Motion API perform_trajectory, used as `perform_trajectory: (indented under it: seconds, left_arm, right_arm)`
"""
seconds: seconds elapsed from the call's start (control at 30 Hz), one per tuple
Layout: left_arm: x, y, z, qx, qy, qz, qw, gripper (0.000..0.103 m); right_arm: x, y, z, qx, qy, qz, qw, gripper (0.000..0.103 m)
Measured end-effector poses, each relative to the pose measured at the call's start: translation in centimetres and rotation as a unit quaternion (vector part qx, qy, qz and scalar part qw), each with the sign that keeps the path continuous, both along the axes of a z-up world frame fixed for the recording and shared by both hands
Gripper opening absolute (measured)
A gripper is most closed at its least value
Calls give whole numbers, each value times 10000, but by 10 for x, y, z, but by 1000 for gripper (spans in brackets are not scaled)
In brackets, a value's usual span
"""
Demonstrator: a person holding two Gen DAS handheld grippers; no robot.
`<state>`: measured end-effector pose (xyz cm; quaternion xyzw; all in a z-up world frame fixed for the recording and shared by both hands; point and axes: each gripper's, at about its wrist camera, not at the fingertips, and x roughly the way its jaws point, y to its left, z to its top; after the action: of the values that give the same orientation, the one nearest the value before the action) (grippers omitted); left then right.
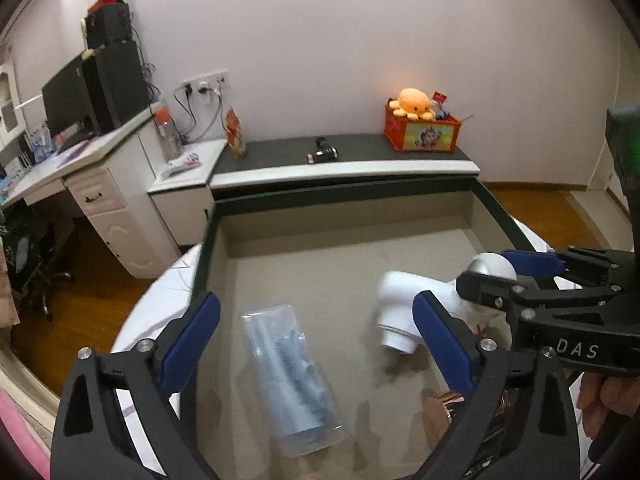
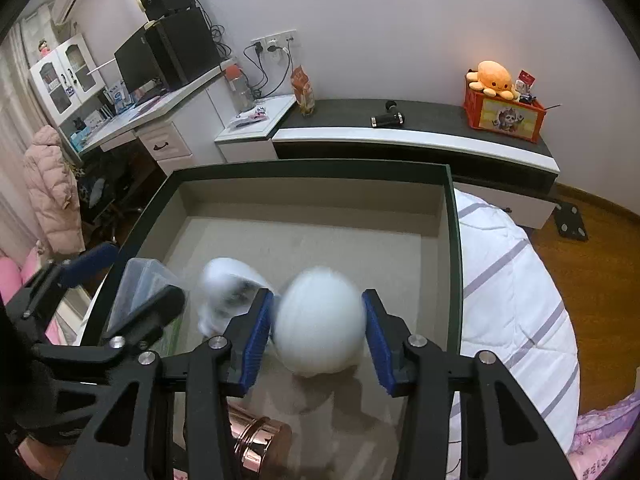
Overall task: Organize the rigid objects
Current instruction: 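Lower the adapter into the pink box with the left tool while the right tool lowers the lamp, then withdraw both tools from the box toward the remaining items on the bed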
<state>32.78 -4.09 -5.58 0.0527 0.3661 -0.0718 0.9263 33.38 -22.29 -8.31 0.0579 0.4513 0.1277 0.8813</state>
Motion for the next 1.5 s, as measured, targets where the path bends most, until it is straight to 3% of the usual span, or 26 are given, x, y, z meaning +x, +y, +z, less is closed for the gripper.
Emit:
perform_trajectory:
  seconds: [0.07, 0.13, 0.27, 0.57, 0.9, 1.07, 1.5]
  left_arm:
    - [-6, 7, 6, -35, -53, 70, 10000, 101]
    - [-13, 12, 11, 1, -144, 177, 9997, 102]
    - [-33, 21, 23, 27, -345, 316, 9989, 103]
    - [-100, 38, 51, -28, -824, 639, 9945, 103]
    - [-186, 52, 67, -190, -980, 851, 9914, 103]
    - [-225, 57, 66, -391, -949, 913, 9905, 103]
    - [-303, 51, 58, -321, -964, 930, 9905, 103]
  right_arm:
    - [-2, -3, 2, -24, -15, -90, 10000, 81]
    - [-7, -4, 5, 141, -21, -53, 9999, 84]
    - [-22, 1, 14, 6, -199, -193, 9996, 90]
    - [-86, 16, 51, -203, -851, -424, 9953, 91]
    - [-203, 27, 95, -288, -1682, -607, 9835, 91]
    - [-252, 28, 98, -341, -1851, -650, 9800, 91]
    - [-336, 25, 91, -281, -2127, -1052, 9710, 91]
